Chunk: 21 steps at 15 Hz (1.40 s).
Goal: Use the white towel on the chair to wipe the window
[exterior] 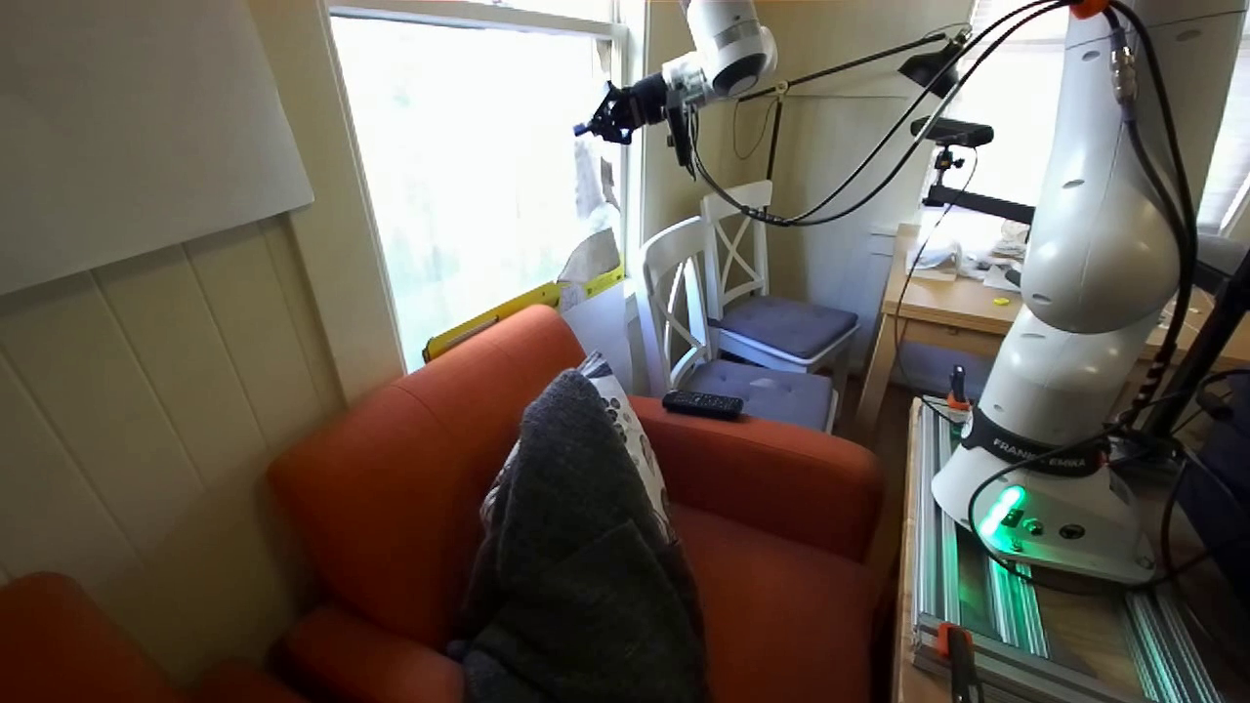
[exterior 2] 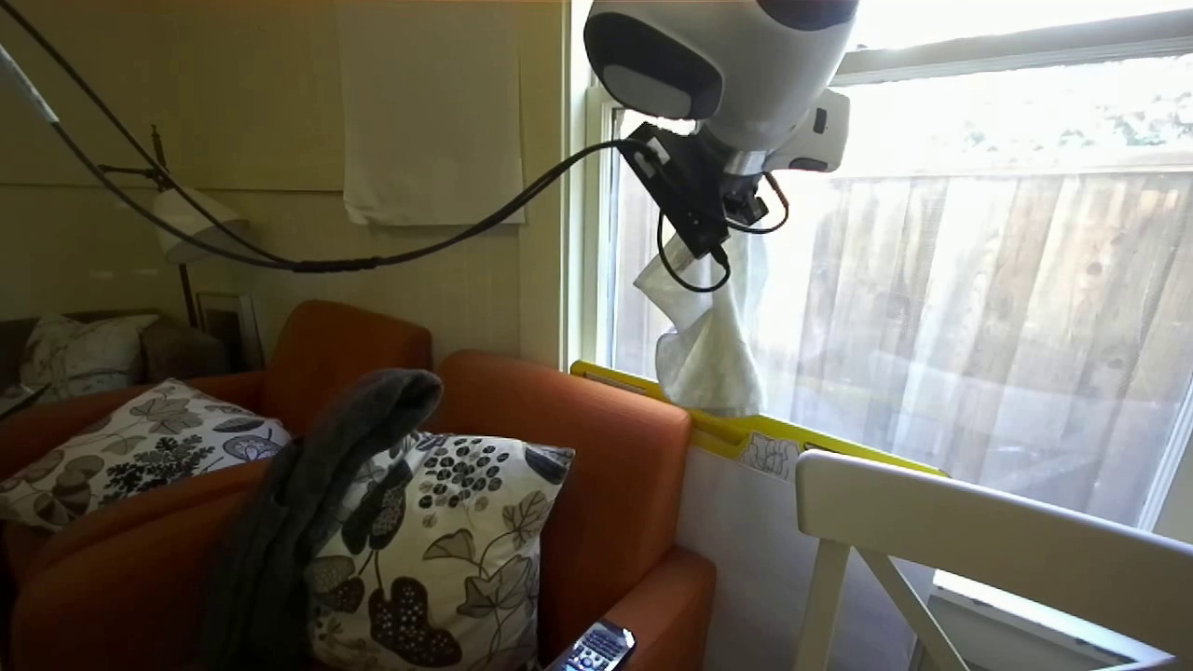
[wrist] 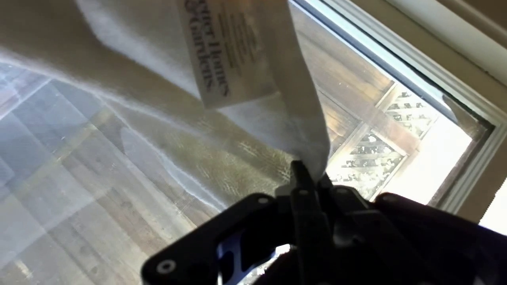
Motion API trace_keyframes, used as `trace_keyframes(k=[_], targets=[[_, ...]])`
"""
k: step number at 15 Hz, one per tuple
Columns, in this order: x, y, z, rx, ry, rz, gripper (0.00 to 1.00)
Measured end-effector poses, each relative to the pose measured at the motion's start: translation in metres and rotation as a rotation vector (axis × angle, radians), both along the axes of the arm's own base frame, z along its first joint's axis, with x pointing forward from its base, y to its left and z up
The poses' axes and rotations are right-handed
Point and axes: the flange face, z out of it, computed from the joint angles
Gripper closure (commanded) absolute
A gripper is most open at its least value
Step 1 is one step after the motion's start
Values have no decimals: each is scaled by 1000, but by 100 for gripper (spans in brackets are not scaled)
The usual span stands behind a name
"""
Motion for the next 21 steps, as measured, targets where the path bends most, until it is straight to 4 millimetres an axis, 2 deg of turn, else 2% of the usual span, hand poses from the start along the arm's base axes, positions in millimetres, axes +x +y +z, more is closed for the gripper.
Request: trace_keyframes(k=[3,7,10,15,16,19,21], targets=[[14,17,-4,77,-48,-16,99],[52,43,-4,231,-177,-116,99],[79,54,-3,319,-282,-183,99],[114,71,-17,305,-370,-197,99],[118,74,-21,294,-382,-199,96],[128,73,-34,263,-409,-209,96],[129,71,-36,256,-412,-210,96]])
